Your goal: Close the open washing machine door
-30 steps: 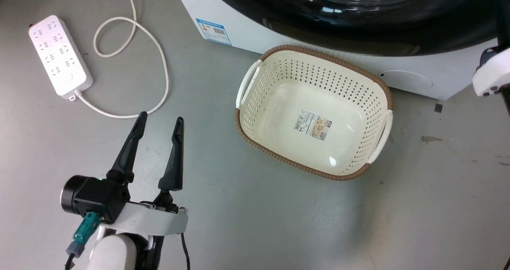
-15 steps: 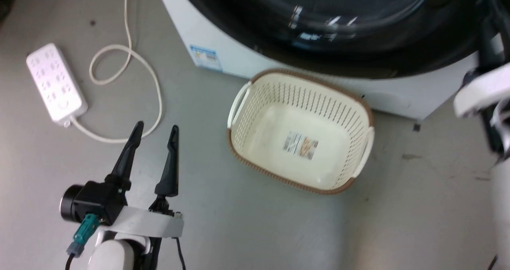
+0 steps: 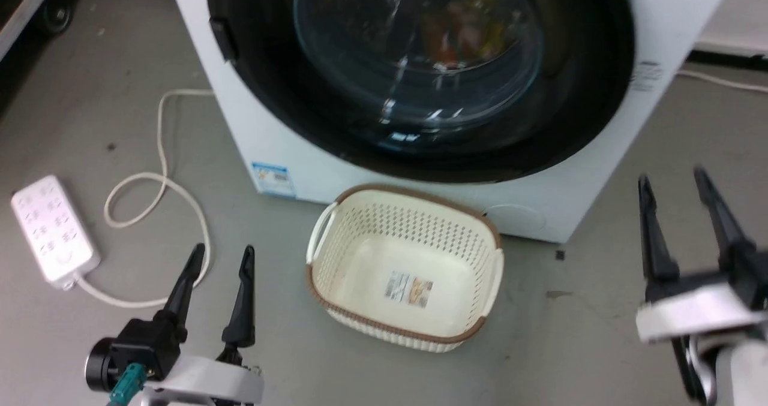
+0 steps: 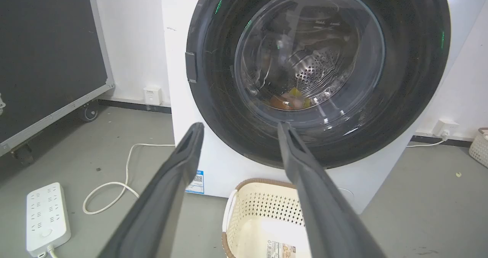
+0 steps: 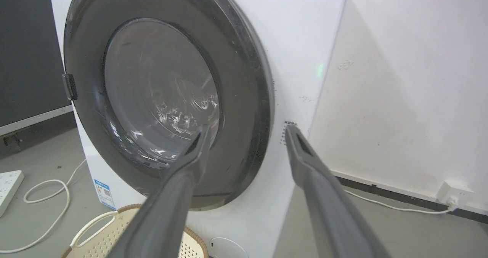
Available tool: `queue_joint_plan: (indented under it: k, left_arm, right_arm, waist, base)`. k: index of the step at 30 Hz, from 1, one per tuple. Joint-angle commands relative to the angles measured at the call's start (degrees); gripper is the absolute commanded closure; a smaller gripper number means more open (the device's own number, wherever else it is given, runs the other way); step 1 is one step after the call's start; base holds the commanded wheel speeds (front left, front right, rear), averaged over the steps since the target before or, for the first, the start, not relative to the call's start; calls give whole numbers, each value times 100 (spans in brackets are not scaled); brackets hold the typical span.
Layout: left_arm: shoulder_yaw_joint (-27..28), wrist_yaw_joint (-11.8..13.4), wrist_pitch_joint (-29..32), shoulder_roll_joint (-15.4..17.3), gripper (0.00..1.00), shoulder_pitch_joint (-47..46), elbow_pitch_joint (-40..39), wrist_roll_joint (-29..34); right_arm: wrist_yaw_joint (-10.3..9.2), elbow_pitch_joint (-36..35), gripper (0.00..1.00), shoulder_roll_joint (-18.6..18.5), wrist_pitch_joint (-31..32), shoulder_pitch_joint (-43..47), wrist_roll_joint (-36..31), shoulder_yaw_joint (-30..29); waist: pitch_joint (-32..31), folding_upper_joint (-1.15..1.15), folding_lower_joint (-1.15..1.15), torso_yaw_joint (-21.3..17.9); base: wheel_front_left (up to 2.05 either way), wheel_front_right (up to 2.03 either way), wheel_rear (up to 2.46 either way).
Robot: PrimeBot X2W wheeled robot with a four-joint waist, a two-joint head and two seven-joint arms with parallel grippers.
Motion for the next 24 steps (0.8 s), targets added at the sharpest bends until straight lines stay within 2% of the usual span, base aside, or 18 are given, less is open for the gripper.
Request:
queue_joint_plan:
  k: [1,4,8,20,21,24]
  left_arm:
    - [7,-24,-31,28,0,79,30,-31]
    - [-24,-24,-31,47,0,133,85,-59]
    - [-57,-24,-31,44,0,205,159,-30]
    - [-335,-24,-31,126,0,122,211,21]
    - [-335,1,4,112,100,130,205,9]
    - [-346,5,9,108,100,130,205,12]
  right_arm:
    - [-4,-120,0,55,-49,235,-53,-29]
    - [-4,-289,0,106,-89,638,-175,-10]
    - [-4,-256,0,119,-132,1161,43,16]
    - [-4,-68,0,121,-143,1316,219,87]
    - [0,-81,100,98,-115,1260,204,83]
    - [1,-87,100,98,-110,1255,203,85]
  waist:
    - [-165,0,2,-166]
    - [-222,0,2,-226]
    - [-339,0,2,-275]
    - [-370,0,2,-390]
    - [-371,0,2,-390]
    - [-374,0,2,-392]
  base:
    - [0,0,0]
    - [0,0,0]
    - [0,0,0]
    - [0,0,0]
    - [0,0,0]
    - [0,0,0]
